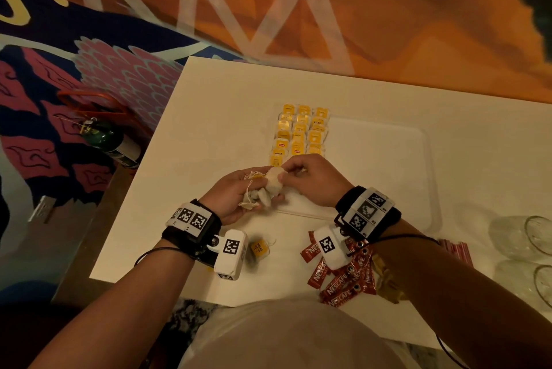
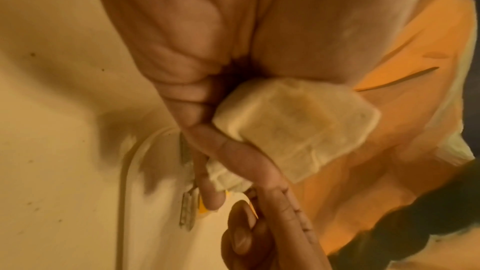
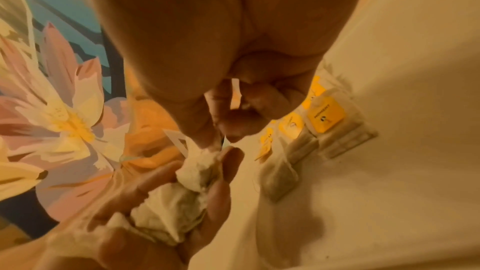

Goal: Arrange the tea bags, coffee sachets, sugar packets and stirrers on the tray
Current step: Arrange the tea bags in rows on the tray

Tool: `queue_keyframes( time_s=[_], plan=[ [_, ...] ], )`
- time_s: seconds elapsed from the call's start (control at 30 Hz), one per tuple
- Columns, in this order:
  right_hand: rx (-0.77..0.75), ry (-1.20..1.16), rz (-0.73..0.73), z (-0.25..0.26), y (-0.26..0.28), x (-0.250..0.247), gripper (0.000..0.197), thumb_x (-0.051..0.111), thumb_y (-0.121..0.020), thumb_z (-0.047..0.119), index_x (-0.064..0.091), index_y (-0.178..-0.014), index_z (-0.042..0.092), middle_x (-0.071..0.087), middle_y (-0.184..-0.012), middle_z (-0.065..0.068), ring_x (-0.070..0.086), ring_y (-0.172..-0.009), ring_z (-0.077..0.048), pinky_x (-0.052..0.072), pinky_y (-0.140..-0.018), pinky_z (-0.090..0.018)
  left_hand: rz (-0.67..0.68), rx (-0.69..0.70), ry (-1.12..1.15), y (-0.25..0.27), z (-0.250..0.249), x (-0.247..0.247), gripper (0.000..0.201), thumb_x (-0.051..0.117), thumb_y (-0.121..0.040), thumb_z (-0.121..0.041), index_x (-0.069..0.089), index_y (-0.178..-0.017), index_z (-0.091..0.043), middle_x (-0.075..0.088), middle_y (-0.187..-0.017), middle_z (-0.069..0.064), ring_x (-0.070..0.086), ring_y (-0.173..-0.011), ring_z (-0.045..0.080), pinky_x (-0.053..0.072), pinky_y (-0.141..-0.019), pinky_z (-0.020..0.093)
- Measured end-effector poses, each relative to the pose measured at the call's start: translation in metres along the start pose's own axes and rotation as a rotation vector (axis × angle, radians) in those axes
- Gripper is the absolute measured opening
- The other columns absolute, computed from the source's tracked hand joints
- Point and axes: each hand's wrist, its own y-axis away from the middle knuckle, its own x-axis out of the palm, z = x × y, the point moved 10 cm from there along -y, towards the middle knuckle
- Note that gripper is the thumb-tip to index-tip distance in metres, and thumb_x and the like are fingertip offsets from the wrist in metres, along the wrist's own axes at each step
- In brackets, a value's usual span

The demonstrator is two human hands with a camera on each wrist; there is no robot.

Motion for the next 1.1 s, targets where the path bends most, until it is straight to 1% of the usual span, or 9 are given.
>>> queue_keyframes(
  time_s=[0.13, 0.2, 0.27, 0.37, 0.57, 0.67, 0.83, 0.97, 1.1],
  plan=[
    [0.037, -0.137, -0.059, -0.001, 0.007, -0.011, 0.008, 0.069, -0.094, 0.019, 0.067, -0.094, 0.011, 0.065, -0.070, 0.003, 0.060, -0.051, -0.006, 0.044, -0.050, -0.017, -0.048, -0.012, 0.023, -0.005, 0.003, -0.008, 0.030, 0.046, -0.100, -0.003, 0.058, -0.127, 0.001, 0.063, -0.106, 0.026, 0.073, -0.070, 0.024, 0.048, -0.044, 0.019],
    [0.033, -0.178, -0.078, -0.001, 0.010, -0.015, 0.012, 0.068, -0.095, 0.018, 0.066, -0.098, 0.006, 0.065, -0.067, 0.001, 0.059, -0.049, -0.006, 0.043, -0.047, -0.017, -0.104, -0.028, -0.001, -0.009, 0.007, -0.019, 0.024, 0.052, -0.098, -0.007, 0.064, -0.119, -0.006, 0.056, -0.103, 0.027, 0.066, -0.059, 0.020, 0.043, -0.041, 0.019],
    [0.034, -0.198, -0.108, -0.003, 0.012, -0.020, 0.015, 0.068, -0.094, 0.017, 0.066, -0.099, 0.004, 0.065, -0.067, 0.000, 0.060, -0.051, -0.006, 0.043, -0.048, -0.016, -0.117, -0.037, -0.020, -0.011, 0.008, -0.021, 0.022, 0.053, -0.097, -0.009, 0.067, -0.115, -0.008, 0.057, -0.099, 0.025, 0.063, -0.061, 0.020, 0.040, -0.040, 0.018],
    [0.038, -0.234, -0.149, -0.007, 0.015, -0.026, 0.013, 0.069, -0.094, 0.017, 0.067, -0.095, 0.005, 0.068, -0.069, -0.003, 0.063, -0.057, -0.009, 0.045, -0.050, -0.017, -0.112, -0.020, -0.033, -0.013, 0.005, -0.016, 0.028, 0.049, -0.100, -0.010, 0.059, -0.124, 0.000, 0.066, -0.101, 0.021, 0.070, -0.069, 0.023, 0.043, -0.040, 0.018],
    [0.031, -0.271, -0.116, -0.006, 0.019, -0.026, 0.012, 0.066, -0.096, 0.016, 0.067, -0.102, 0.005, 0.071, -0.078, -0.009, 0.068, -0.067, -0.013, 0.053, -0.060, -0.031, -0.065, -0.002, -0.170, -0.018, 0.001, -0.003, 0.027, 0.064, -0.090, -0.024, 0.064, -0.113, -0.010, 0.071, -0.095, 0.012, 0.072, -0.076, 0.020, 0.049, -0.050, 0.022],
    [-0.032, -0.246, -0.073, 0.002, 0.021, -0.024, 0.010, 0.064, -0.098, 0.014, 0.070, -0.103, 0.008, 0.072, -0.082, -0.004, 0.067, -0.069, -0.009, 0.053, -0.064, -0.023, -0.023, 0.034, -0.242, -0.022, 0.000, 0.004, 0.038, 0.069, -0.085, -0.020, 0.063, -0.118, -0.001, 0.071, -0.099, 0.016, 0.069, -0.074, 0.020, 0.056, -0.063, 0.026],
    [-0.061, -0.257, -0.072, 0.004, 0.020, -0.026, 0.010, 0.064, -0.098, 0.014, 0.070, -0.103, 0.019, 0.075, -0.094, -0.002, 0.068, -0.080, -0.009, 0.057, -0.079, -0.028, 0.053, 0.030, -0.320, -0.027, 0.003, 0.012, 0.020, 0.077, -0.079, -0.020, 0.068, -0.095, -0.011, 0.069, -0.097, 0.011, 0.068, -0.078, 0.017, 0.056, -0.074, 0.027],
    [-0.039, -0.233, -0.101, -0.002, 0.021, -0.031, 0.017, 0.062, -0.099, 0.013, 0.068, -0.115, 0.009, 0.071, -0.086, 0.003, 0.066, -0.069, -0.002, 0.052, -0.075, -0.022, 0.038, 0.004, -0.363, -0.029, 0.008, 0.009, 0.046, 0.077, -0.082, -0.023, 0.063, -0.116, 0.005, 0.068, -0.095, 0.012, 0.067, -0.071, 0.015, 0.054, -0.066, 0.024],
    [0.004, -0.278, -0.132, -0.010, 0.021, -0.035, 0.026, 0.060, -0.099, 0.008, 0.064, -0.124, 0.000, 0.065, -0.090, -0.011, 0.064, -0.060, 0.000, 0.050, -0.063, -0.014, 0.028, -0.003, -0.367, -0.028, 0.010, 0.005, 0.039, 0.067, -0.088, -0.018, 0.064, -0.122, 0.002, 0.071, -0.091, 0.007, 0.065, -0.066, 0.014, 0.053, -0.063, 0.022]
  ],
)
